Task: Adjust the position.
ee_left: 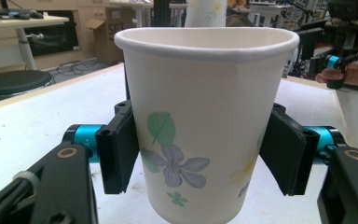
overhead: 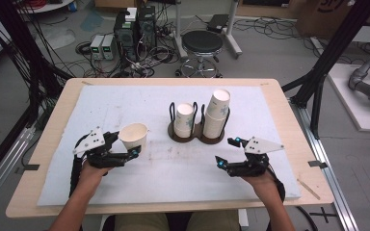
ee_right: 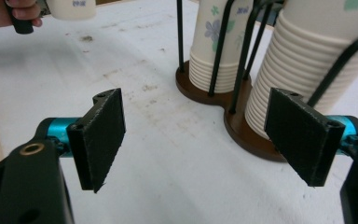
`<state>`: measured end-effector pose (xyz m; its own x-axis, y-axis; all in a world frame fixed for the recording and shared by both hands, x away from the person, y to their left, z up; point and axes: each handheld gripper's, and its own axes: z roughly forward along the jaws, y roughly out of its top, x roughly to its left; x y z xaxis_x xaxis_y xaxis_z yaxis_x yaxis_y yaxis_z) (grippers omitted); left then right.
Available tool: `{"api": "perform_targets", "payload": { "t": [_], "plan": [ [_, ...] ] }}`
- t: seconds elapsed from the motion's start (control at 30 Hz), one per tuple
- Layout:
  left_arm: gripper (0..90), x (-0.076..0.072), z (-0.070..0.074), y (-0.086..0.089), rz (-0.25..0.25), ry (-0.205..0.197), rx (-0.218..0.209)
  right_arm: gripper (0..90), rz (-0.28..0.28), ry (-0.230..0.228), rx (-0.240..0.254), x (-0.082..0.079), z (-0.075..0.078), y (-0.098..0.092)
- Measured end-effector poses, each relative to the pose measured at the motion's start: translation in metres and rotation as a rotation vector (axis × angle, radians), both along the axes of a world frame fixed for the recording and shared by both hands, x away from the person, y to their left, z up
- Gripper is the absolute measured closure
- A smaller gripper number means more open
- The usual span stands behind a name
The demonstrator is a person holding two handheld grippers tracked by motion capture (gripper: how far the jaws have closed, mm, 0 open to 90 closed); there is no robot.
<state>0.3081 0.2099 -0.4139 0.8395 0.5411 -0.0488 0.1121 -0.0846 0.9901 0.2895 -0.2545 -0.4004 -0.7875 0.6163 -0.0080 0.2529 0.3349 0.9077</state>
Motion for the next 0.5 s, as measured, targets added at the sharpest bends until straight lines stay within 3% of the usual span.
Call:
{"api": "perform_targets", "payload": {
  "t": [0.17,0.5],
  "plan": [
    [33.7,0.0,-0.001,0.007,0.023,-0.013,-0.046,21.0,-0.034,0.006,0.02,-0.002,-0.005,-0.008],
    [33.6,0.0,-0.001,0.015,0.041,-0.03,-0.055,20.4,-0.089,-0.01,0.062,-0.001,-0.004,-0.014]
  ]
}}
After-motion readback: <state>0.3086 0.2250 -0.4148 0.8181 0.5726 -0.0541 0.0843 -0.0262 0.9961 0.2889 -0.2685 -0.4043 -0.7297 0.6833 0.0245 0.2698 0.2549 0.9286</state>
